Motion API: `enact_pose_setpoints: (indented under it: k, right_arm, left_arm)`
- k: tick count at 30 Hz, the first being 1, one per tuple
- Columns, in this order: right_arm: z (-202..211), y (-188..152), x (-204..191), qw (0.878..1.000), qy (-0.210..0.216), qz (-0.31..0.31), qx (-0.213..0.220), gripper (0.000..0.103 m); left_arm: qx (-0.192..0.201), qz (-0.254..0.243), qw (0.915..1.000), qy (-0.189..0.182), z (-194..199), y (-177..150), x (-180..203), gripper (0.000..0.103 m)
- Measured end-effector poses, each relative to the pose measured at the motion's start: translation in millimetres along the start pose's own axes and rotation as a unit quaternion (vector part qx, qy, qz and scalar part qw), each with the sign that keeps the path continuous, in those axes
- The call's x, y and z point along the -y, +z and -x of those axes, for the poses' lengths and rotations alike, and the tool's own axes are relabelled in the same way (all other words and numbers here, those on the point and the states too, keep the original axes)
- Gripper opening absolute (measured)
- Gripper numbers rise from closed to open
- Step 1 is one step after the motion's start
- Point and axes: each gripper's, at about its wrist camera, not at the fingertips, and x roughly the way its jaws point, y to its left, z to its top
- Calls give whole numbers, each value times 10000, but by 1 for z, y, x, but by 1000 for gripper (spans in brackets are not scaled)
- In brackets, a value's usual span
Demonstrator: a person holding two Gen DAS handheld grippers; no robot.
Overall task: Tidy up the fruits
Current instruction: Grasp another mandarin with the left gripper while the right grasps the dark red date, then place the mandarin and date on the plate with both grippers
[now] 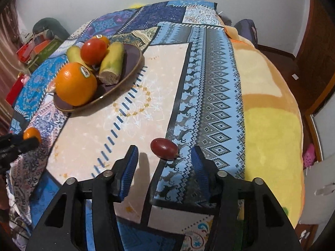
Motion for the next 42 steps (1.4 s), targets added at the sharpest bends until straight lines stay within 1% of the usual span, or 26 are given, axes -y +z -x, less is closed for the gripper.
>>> enact_pose_setpoints:
  k: [2,4,5,10,14,22,27,34,42]
  right_arm:
    - [0,0,0,10000,-37,30,24,38]
    - [0,1,-1,10000,-9,41,12,26]
    - [1,1,0,10000,27,32,3,25]
    - [5,4,-3,9999,92,42,66,25]
    - [11,12,-10,9996,186,111,198,25]
    - [16,41,-36,9969,452,348,537,25]
    - [8,57,-49,9952,585,472,624,25]
    - [-17,71,-56,9951,591,649,458,25]
    - [-29,76,-57,9947,735,627,342,26]
  left_arm:
    - [-2,-45,10000,40,-2,3,2,37]
    - [16,-30,10000,38,-3,6,2,37]
    - [33,-16,10000,27,-3,8,1,37]
    - [137,10,9999,18,-1,16,0,37]
    - [243,-7,9997,44,1,25,-1,37]
    - [452,-48,9989,83,1,49,-5,37]
    - [456,-111,9988,138,-8,59,-7,37]
    - [330,-54,9994,82,-28,62,-11,37]
    - [201,-3,9998,-11,-39,66,-13,37]
